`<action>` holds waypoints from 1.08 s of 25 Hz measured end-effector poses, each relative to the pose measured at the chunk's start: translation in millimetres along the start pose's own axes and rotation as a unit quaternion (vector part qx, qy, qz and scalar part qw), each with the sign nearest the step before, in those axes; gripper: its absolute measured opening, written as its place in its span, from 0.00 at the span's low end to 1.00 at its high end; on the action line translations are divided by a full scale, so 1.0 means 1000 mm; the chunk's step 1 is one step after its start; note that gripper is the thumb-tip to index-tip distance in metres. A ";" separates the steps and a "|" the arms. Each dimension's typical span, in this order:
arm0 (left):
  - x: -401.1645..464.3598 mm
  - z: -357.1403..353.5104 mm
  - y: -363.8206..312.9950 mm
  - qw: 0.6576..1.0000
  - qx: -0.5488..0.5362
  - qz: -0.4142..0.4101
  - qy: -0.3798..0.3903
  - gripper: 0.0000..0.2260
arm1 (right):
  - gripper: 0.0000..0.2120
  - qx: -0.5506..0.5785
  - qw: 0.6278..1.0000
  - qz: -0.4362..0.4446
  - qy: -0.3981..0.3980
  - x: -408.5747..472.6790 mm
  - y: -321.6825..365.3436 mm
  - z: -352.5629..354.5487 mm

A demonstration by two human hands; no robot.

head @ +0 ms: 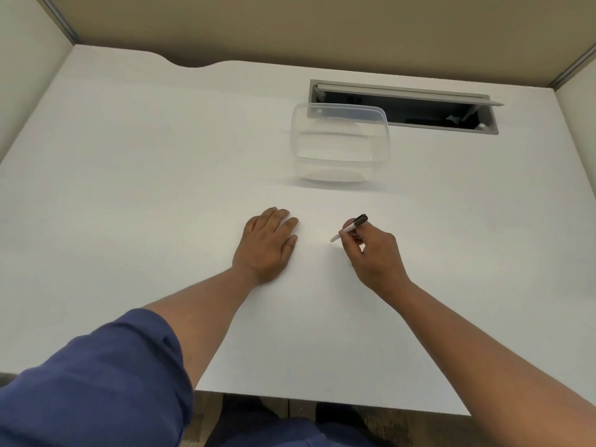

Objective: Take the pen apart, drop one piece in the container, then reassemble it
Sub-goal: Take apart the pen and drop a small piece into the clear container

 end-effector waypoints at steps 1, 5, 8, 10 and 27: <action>0.000 0.000 0.000 1.000 0.000 0.000 0.000 0.20 | 0.04 -0.001 1.000 0.000 0.010 -0.001 0.001 -0.001; -0.001 -0.001 0.002 1.000 0.002 0.003 -0.001 0.20 | 0.05 0.014 1.000 -0.006 0.004 -0.002 0.001 0.004; -0.001 -0.003 0.003 1.000 -0.003 0.006 -0.002 0.19 | 0.04 0.013 1.000 -0.019 0.006 -0.003 -0.003 0.004; -0.001 -0.003 0.003 1.000 -0.002 0.004 -0.006 0.19 | 0.04 0.010 1.000 -0.022 0.006 -0.006 -0.005 0.004; 0.014 0.001 -0.054 0.948 -0.282 0.114 0.089 0.18 | 0.06 -0.020 0.999 -0.020 0.031 0.008 0.008 -0.002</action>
Point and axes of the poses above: each hand's wrist, its own x-axis towards the middle knuckle, its own z-axis out of the back of the hand, y = z × x, the point moved 10 cm from there along x, towards the middle knuckle, and after that the axes turned 15 degrees about -y, right-handed, at the moved point
